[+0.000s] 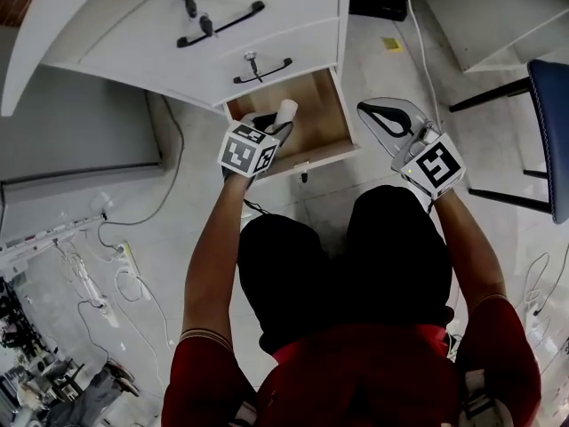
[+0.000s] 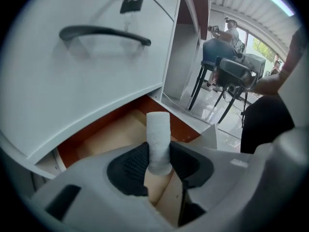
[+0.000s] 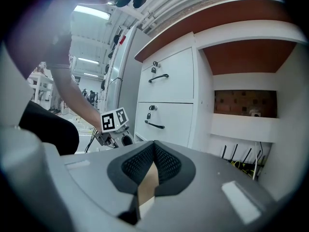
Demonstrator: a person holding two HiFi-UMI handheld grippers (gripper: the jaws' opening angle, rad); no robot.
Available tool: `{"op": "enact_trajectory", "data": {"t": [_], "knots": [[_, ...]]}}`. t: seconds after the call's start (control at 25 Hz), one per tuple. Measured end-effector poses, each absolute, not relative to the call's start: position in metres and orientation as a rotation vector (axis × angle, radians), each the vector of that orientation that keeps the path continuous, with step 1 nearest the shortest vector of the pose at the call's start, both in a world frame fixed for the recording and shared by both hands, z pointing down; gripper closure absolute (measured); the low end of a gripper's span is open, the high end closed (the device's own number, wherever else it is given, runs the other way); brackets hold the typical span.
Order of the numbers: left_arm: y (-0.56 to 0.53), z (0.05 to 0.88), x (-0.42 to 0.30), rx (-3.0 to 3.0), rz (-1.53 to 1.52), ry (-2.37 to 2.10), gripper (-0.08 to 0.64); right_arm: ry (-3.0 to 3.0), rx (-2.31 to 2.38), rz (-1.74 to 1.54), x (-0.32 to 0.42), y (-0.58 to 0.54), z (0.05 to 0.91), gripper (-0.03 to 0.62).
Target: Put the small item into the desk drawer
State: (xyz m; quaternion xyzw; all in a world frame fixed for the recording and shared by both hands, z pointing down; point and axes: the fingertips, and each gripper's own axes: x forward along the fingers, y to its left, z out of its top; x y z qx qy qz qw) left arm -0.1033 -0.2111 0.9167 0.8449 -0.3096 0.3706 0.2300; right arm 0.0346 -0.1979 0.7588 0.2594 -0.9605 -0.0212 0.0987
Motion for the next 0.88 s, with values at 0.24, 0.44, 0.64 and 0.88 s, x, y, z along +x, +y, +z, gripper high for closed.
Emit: {"op": "enact_trajectory", "data": {"t": [0.24,0.44,0.64,0.88], "knots": [[-0.211,0.966,-0.093,2.202,1.083,-0.742,0.42,-2.828,0.774,-0.072,0.042,-0.199,0.776,0.583],[-0.216,0.999,-0.096,2.119,1.15,-0.72,0.42,-2.808,0.793,-0.059,0.052,-0.199,0.788,0.583],[-0.229,1.023,-0.102,2.054,1.178,-0.762,0.419,-2.783,0.807,-0.048,0.06,-0.198,0.799,0.583],[-0.231,1.042,-0.104,2.005,1.242,-0.797,0.417,-2.76,0.798,-0.049,0.059,-0.196,0.807,0.583]]}}
